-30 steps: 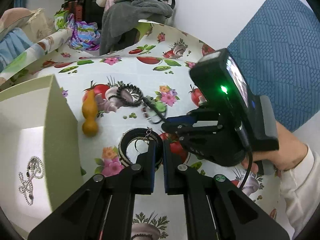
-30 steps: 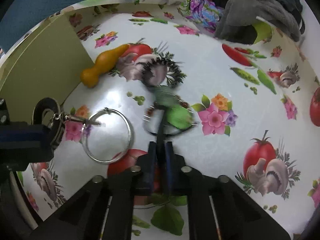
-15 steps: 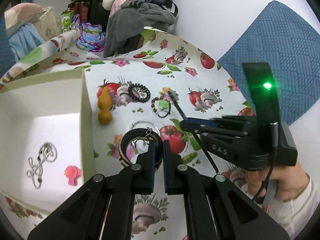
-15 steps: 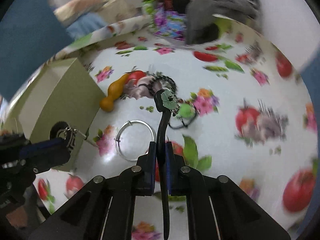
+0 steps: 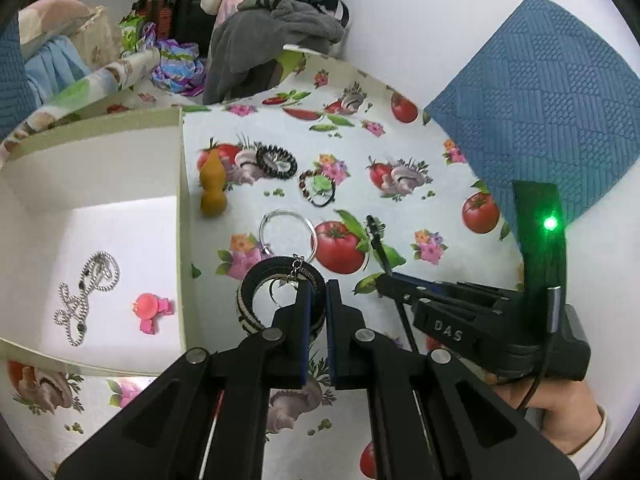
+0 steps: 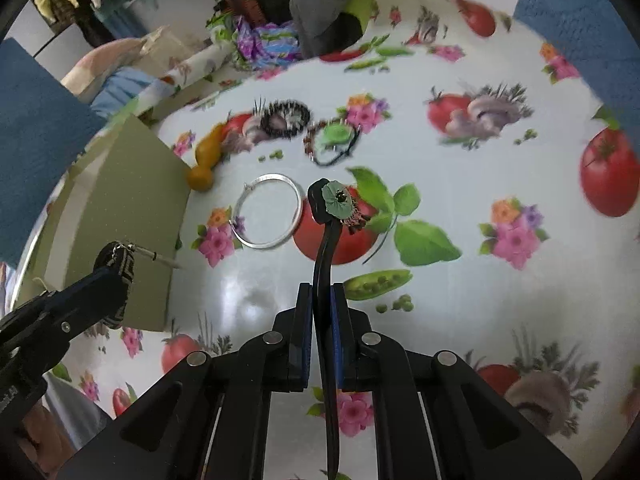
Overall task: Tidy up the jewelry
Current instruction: 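Carry both items to the box and open the right tool releasing the hairpin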
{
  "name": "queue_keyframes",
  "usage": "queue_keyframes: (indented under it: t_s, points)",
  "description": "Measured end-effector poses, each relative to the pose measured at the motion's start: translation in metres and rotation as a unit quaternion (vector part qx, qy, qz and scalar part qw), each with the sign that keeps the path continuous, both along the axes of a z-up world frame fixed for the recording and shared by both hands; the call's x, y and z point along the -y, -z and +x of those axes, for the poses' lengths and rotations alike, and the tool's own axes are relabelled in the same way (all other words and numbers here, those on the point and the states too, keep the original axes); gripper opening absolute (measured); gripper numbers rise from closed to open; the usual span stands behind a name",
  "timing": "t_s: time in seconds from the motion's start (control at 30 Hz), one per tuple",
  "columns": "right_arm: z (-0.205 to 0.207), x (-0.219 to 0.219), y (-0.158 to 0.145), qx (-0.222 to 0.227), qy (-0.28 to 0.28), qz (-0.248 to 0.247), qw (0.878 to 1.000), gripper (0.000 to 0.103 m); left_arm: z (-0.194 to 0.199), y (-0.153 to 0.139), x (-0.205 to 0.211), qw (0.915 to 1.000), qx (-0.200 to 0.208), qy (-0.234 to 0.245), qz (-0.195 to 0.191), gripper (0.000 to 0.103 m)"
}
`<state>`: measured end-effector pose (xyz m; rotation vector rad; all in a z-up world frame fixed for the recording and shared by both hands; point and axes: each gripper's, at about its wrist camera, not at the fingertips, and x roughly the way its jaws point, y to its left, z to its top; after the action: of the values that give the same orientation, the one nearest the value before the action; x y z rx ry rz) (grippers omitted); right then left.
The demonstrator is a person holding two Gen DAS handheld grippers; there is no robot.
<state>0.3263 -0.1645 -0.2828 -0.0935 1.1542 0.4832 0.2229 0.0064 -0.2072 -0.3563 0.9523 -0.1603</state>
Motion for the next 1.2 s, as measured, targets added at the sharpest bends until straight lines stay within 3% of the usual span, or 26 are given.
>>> queue_keyframes:
  t_s: [0.17,0.43,0.83,1.03,1.2]
  points:
    - [-0.005,0.001,-0.041,0.032,0.008,0.006,0.999,0.006,-0.001,-0.025,-0.005,0.9999,0.014,0.003,-0.005,0.006]
    - [-0.016,-0.012,-0.109,0.078,0.004,0.026,0.997,0.007,-0.002,-0.080,-0.017,0.9987,0.046,0.009,0.019,0.006]
    - [-0.021,-0.064,-0.190,0.132,-0.026,0.074,0.988,0.007,-0.013,-0.159,-0.077,0.9926,0.102,-0.007,0.066,0.006]
    - [-0.024,-0.104,-0.212,0.154,-0.056,0.083,0.983,0.007,-0.017,-0.173,-0.107,0.9895,0.113,-0.030,0.085,0.006]
    - [-0.025,-0.138,-0.204,0.149,-0.077,0.090,0.982,0.007,-0.020,-0.163,-0.131,0.9893,0.103,-0.049,0.091,0.006]
